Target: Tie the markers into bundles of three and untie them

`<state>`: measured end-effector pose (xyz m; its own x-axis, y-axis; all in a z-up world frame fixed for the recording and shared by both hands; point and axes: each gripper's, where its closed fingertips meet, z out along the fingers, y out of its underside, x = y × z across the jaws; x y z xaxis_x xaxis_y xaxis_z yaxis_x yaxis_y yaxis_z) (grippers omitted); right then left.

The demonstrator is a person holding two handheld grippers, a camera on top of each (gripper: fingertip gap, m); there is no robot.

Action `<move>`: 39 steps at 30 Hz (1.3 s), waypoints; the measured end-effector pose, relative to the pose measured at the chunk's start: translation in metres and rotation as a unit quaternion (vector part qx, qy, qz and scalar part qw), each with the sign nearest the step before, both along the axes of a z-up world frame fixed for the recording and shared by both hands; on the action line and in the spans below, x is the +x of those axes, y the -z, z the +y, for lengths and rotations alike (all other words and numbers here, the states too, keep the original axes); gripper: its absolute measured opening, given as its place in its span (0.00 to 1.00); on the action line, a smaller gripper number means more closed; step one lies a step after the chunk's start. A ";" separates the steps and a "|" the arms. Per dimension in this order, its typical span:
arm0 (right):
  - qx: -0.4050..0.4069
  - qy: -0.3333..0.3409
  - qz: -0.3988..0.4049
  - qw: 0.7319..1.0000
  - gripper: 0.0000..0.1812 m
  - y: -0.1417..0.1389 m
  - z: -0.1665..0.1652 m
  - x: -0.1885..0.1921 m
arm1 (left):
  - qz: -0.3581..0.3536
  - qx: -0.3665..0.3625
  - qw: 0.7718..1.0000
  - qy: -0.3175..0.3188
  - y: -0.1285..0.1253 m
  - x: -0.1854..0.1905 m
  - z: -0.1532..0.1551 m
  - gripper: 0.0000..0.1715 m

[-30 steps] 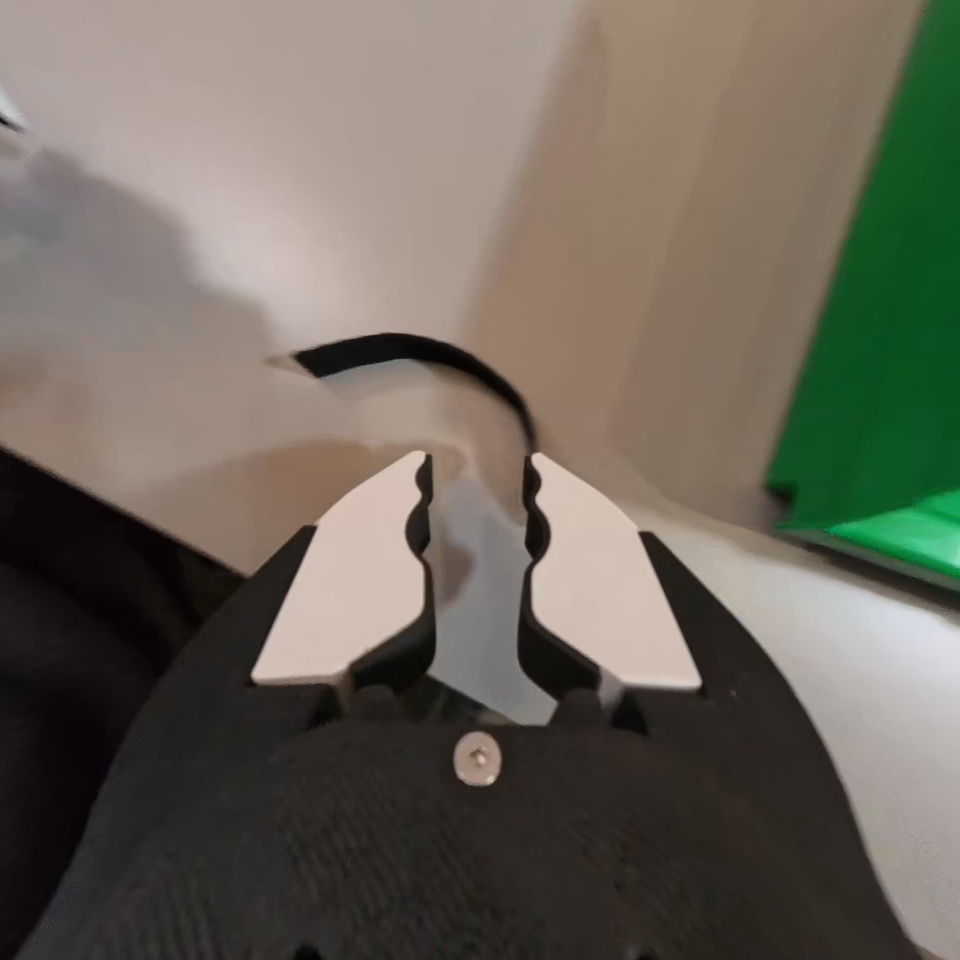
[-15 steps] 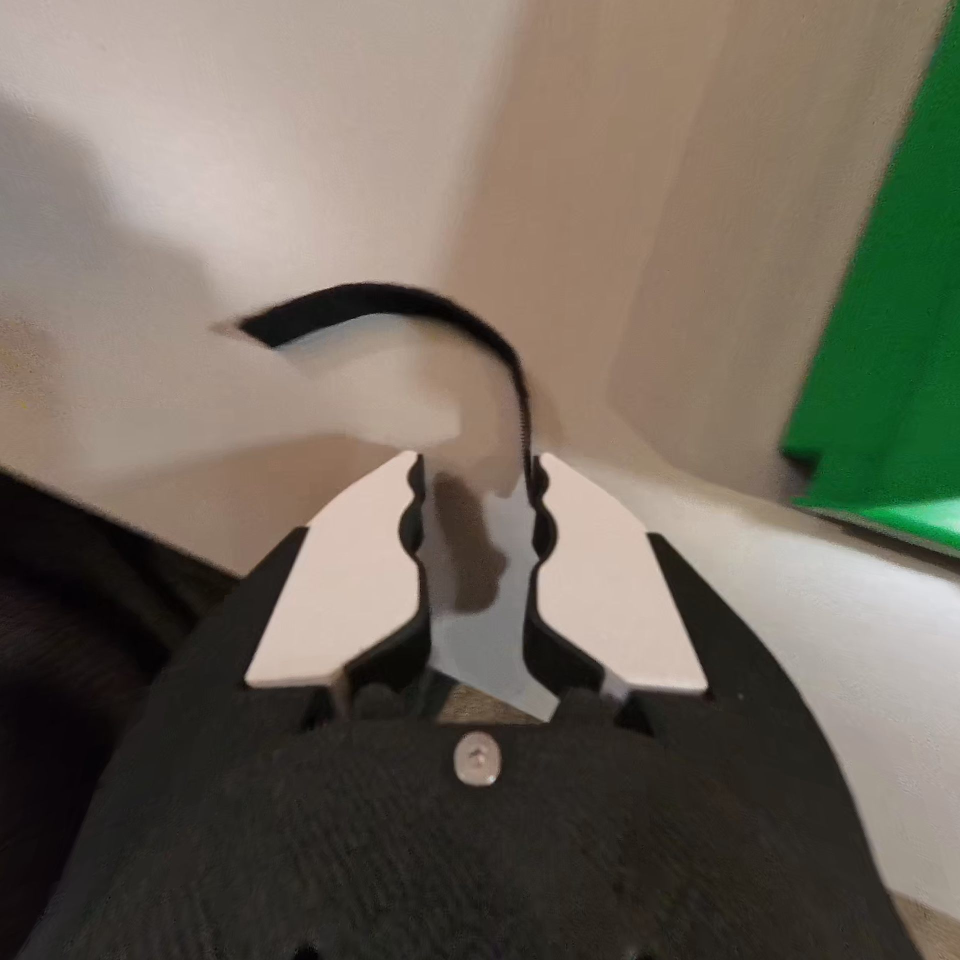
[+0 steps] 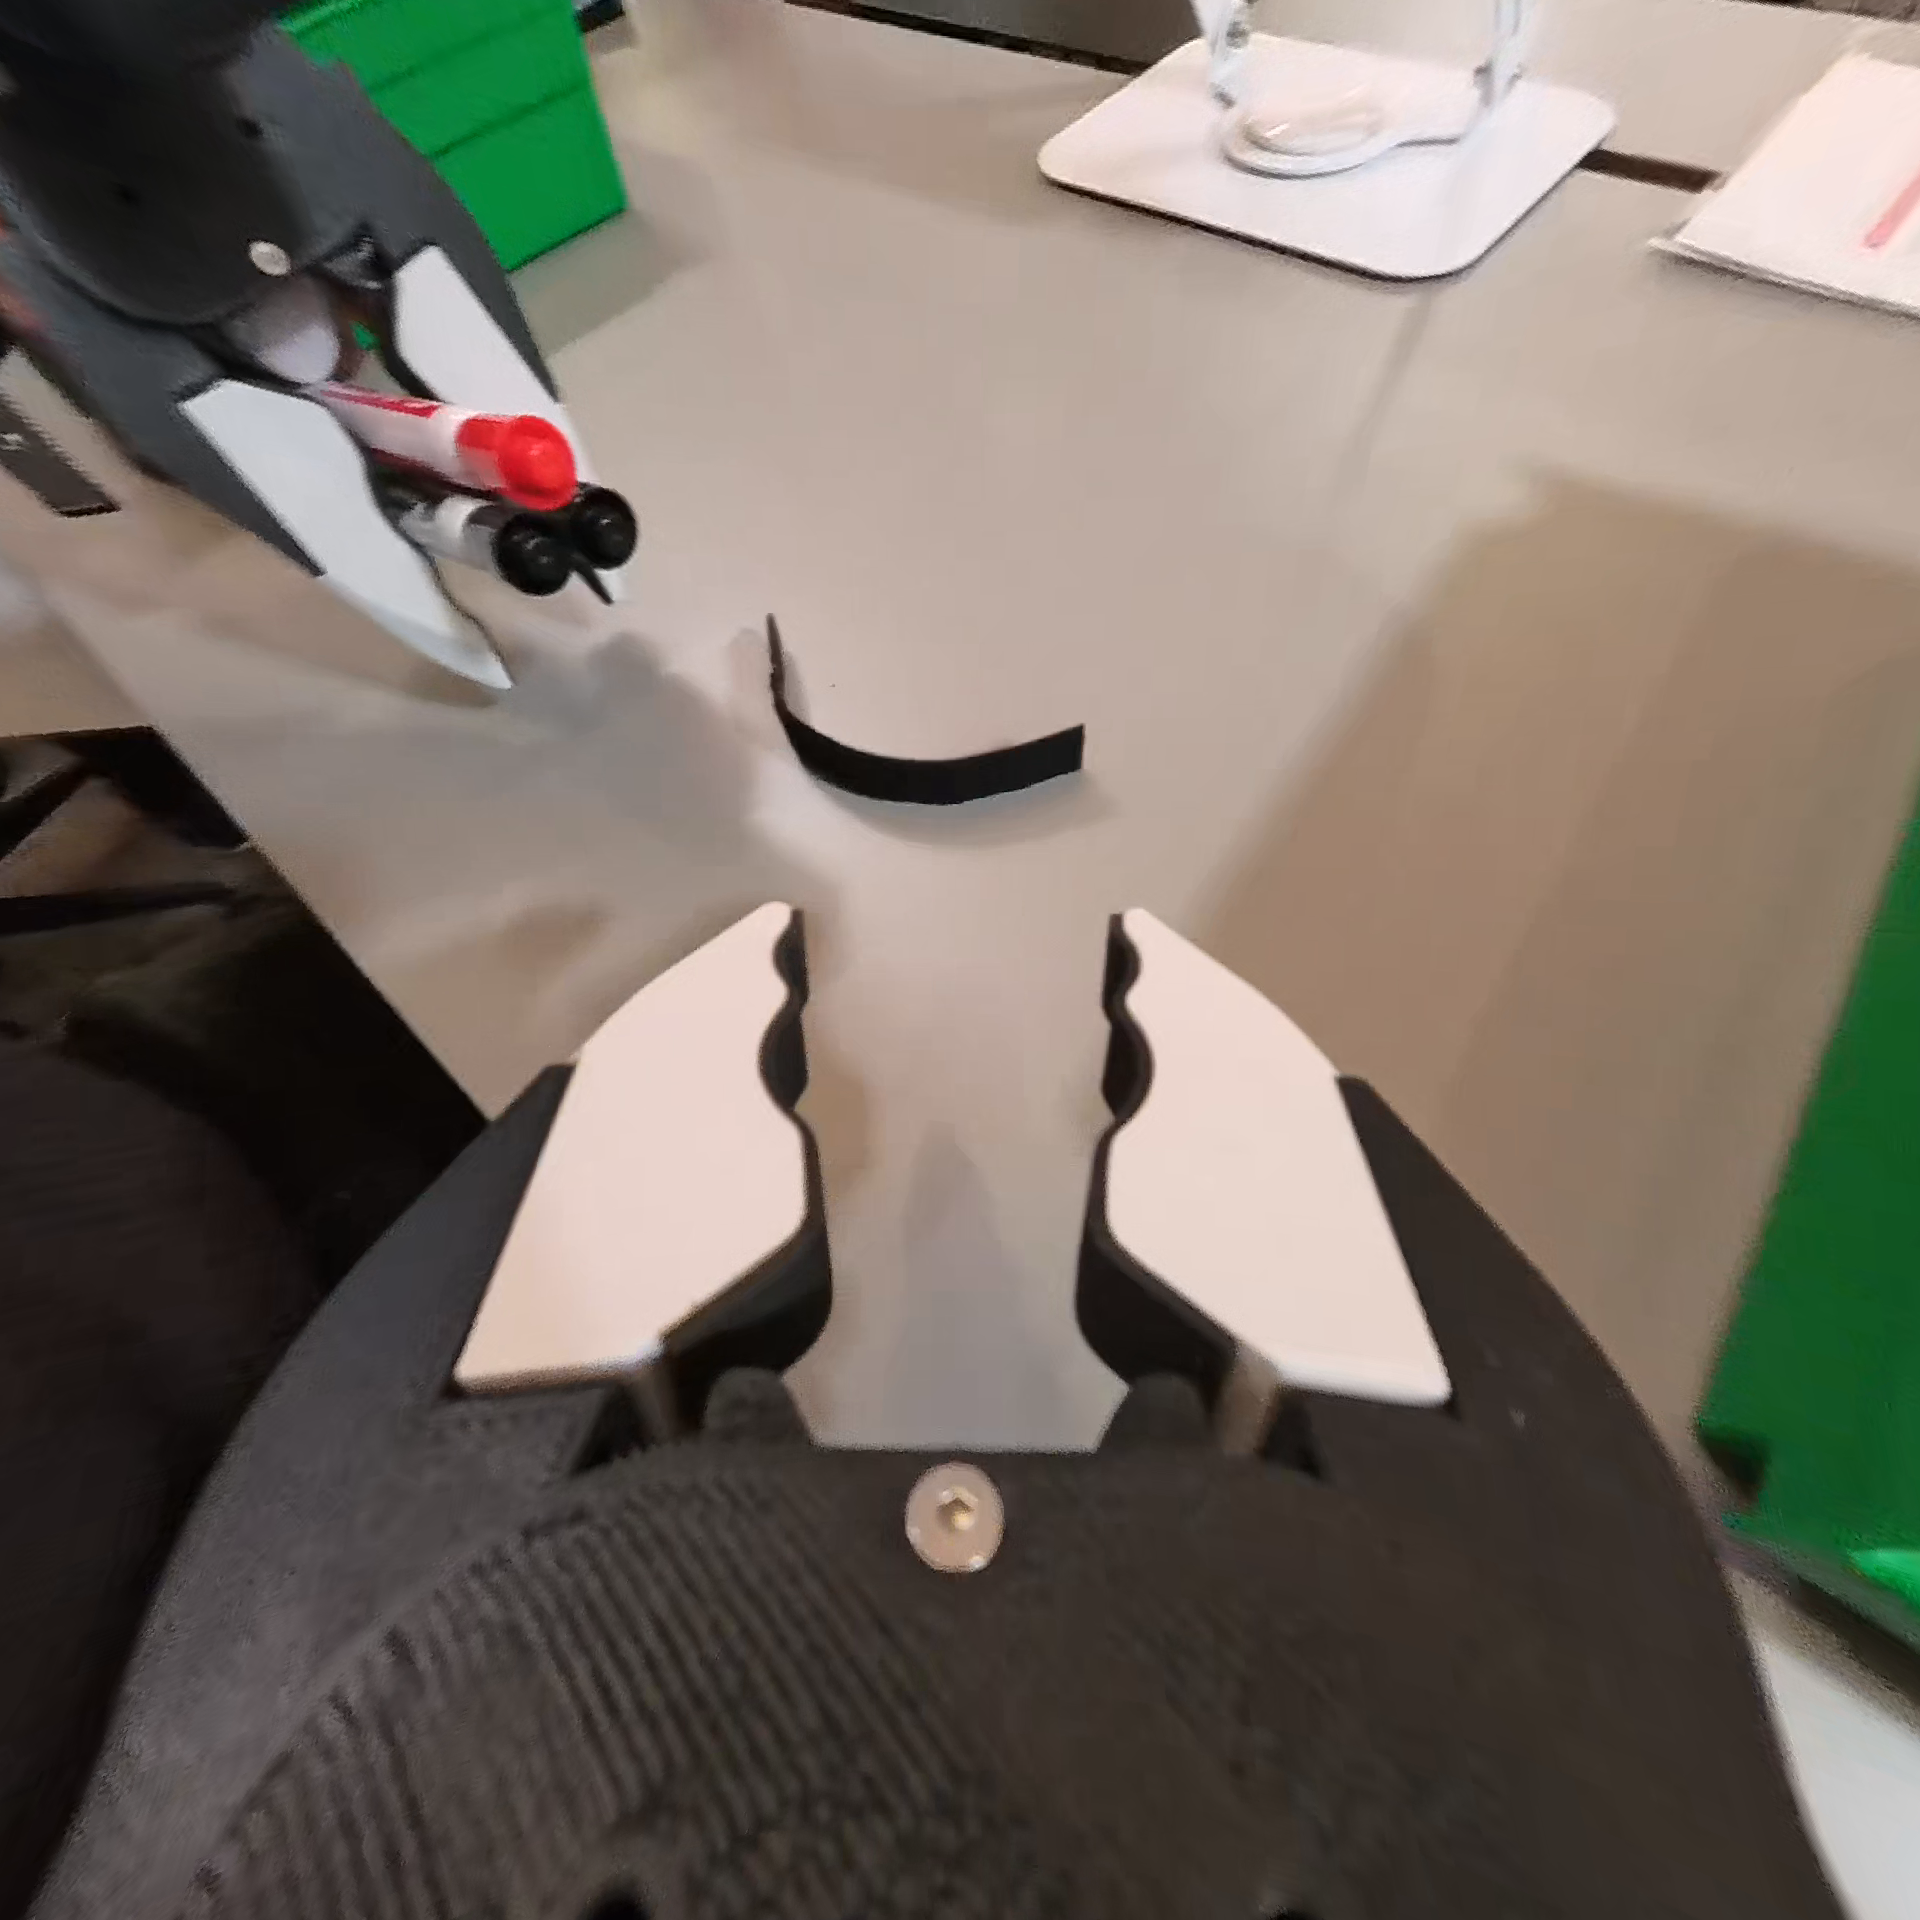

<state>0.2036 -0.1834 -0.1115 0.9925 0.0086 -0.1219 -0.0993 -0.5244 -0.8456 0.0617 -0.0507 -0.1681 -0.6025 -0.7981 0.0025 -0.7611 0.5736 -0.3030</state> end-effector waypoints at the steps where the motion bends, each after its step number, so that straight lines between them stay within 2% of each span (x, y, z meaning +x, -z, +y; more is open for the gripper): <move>1: -0.005 0.010 0.013 1.000 0.33 0.004 0.006 -0.005 | 0.000 0.000 1.000 -0.001 0.000 0.000 0.001 0.25; 4: -0.038 0.012 0.060 0.997 0.41 0.026 0.024 -0.036 | 0.001 0.001 1.000 -0.006 0.000 -0.001 0.004 0.25; 7: -0.100 0.018 -0.027 0.994 0.50 0.051 0.038 -0.044 | -0.001 0.000 1.000 -0.013 -0.002 -0.002 0.008 0.25; 10: -0.127 0.029 -0.106 0.986 0.51 0.063 0.055 -0.041 | -0.004 -0.001 1.000 -0.021 -0.004 -0.002 0.014 0.25; 13: -0.140 0.032 -0.066 0.987 0.56 0.072 0.073 -0.049 | -0.008 -0.002 1.000 -0.029 -0.007 -0.003 0.020 0.25; 16: -0.137 0.057 -0.037 0.988 0.56 0.075 0.088 -0.041 | -0.012 -0.003 0.999 -0.034 -0.009 -0.004 0.023 0.25; 20: -0.137 0.075 -0.051 0.986 0.50 0.077 0.097 -0.025 | -0.014 -0.005 0.999 -0.036 -0.010 -0.006 0.026 0.25; 25: -0.133 0.058 -0.058 0.988 0.42 0.075 0.105 -0.022 | -0.016 -0.008 0.999 -0.040 -0.010 -0.006 0.029 0.25; 30: -0.126 0.033 -0.060 0.990 0.26 0.074 0.115 -0.024 | -0.018 -0.008 0.999 -0.044 -0.013 -0.007 0.031 0.25; 35: -0.102 0.020 -0.045 0.994 0.26 0.067 0.116 -0.027 | -0.020 -0.011 0.999 -0.048 -0.013 -0.007 0.034 0.25; 39: -0.048 0.005 -0.010 0.999 0.23 0.048 0.120 -0.033 | -0.021 -0.015 0.998 -0.050 -0.014 -0.008 0.035 0.25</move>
<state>0.1702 -0.0634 -0.1599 0.9948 -0.0123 -0.1015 -0.0884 -0.6018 -0.7937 0.0540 -0.0159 -0.1545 -0.5197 -0.8544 0.0027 -0.8003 0.4857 -0.3516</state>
